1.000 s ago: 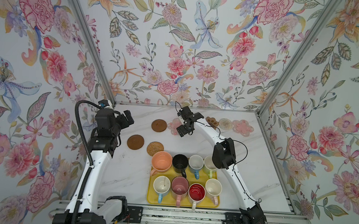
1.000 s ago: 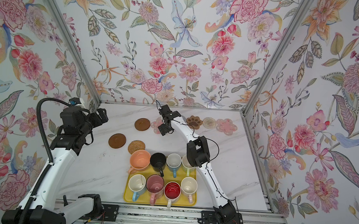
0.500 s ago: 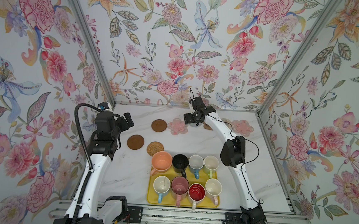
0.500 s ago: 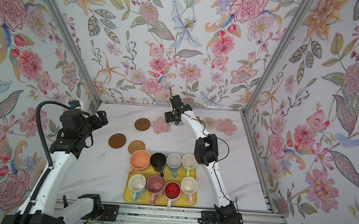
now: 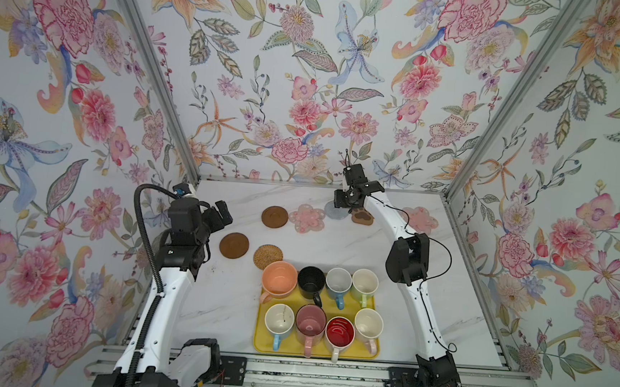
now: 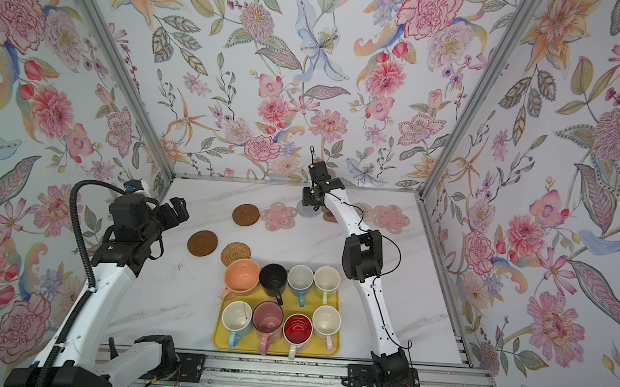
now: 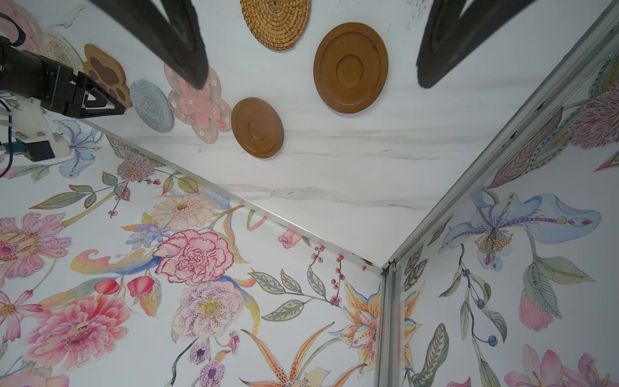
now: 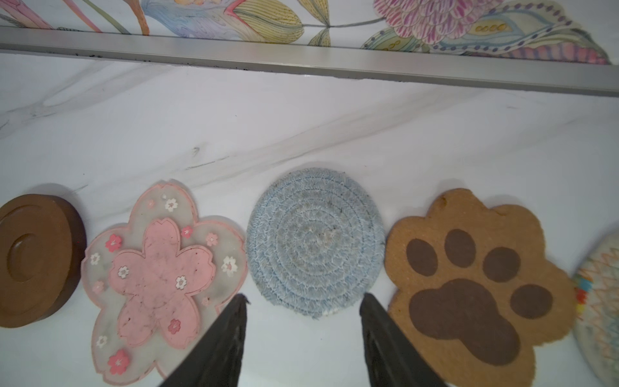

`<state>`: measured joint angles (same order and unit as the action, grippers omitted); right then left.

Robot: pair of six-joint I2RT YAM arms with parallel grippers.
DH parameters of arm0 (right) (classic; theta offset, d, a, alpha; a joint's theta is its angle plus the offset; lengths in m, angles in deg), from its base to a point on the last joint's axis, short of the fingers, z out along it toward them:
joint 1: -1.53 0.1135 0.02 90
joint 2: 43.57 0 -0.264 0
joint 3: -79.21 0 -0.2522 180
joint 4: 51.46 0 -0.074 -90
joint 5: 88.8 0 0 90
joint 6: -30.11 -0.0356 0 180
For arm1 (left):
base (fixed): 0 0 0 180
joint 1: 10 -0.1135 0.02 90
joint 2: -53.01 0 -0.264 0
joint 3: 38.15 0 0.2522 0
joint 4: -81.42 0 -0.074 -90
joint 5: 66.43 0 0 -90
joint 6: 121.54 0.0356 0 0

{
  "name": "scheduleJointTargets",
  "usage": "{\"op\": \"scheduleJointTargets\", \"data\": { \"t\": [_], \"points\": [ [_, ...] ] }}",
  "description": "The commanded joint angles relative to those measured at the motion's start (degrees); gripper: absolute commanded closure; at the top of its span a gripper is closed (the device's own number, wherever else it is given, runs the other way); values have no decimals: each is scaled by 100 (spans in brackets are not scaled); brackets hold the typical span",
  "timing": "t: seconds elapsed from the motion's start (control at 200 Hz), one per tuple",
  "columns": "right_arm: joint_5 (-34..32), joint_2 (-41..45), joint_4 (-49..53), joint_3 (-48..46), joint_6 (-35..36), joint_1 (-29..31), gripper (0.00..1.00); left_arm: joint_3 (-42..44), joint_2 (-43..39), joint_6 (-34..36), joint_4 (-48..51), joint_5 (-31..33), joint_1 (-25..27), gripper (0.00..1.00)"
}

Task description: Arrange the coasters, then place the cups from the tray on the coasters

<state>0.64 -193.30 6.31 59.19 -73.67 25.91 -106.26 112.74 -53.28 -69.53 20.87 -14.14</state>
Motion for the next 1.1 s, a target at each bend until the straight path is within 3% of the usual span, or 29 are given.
{"op": "scheduleJointTargets", "data": {
  "t": [0.0,0.395,1.091],
  "points": [
    [108,-185,-248,144,-17,-36,46,147,-85,-41,-58,59,-51,1],
    [409,-537,-505,149,6,-55,54,300,-102,-24,-13,134,-49,1],
    [284,-601,-567,-395,35,40,53,372,21,9,-106,162,-49,1]
  ]
}}
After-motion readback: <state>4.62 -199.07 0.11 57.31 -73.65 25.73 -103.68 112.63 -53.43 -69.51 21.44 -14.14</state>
